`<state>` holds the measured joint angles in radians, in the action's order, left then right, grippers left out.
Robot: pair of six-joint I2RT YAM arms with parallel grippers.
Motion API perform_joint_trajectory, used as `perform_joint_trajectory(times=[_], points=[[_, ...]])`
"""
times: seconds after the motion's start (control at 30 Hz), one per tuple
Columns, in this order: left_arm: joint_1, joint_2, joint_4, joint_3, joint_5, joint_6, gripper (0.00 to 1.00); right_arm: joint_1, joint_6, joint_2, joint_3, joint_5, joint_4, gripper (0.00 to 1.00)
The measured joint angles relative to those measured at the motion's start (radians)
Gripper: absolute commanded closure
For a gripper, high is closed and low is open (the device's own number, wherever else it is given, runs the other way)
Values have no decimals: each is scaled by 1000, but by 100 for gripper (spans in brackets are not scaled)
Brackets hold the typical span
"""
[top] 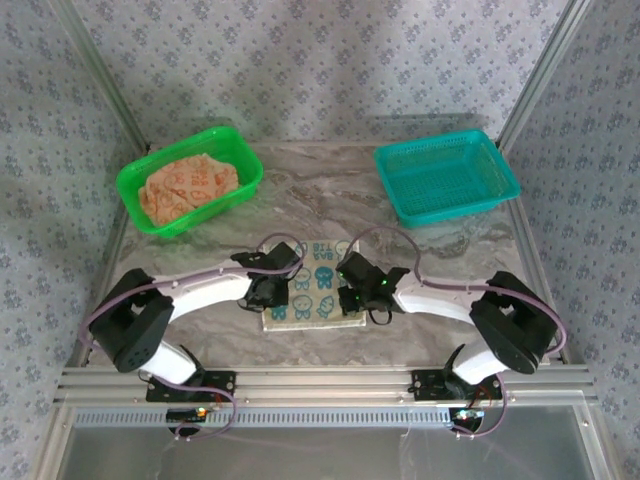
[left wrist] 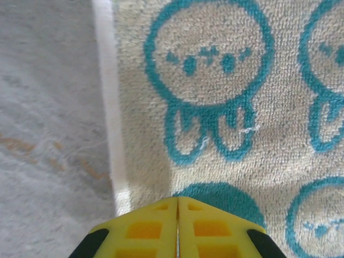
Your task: Fold and stack the towels
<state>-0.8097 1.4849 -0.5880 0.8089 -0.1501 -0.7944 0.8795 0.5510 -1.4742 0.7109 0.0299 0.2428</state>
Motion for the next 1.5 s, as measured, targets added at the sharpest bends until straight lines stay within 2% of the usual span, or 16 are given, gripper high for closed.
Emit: perform_joint_trajectory(times=[0.1,0.27,0.47,0.63,0.83,1.5], points=[[23,-21,-32,37,2,22,90,-12,-2,7,36,-1,48,91],[120,-3,-29,167,4,89,93,-89,-37,-41,173,-4,78,96],[216,117,48,269,19,153,98,-198,-103,-200,332,-13,72,100],[251,238,70,304,32,192,99,-241,-146,-322,409,-28,73,100],[302,286,76,317,49,212,100,-283,-166,-393,462,-45,80,100],[328,357,112,338,54,252,100,-364,-187,-473,517,-69,31,98]])
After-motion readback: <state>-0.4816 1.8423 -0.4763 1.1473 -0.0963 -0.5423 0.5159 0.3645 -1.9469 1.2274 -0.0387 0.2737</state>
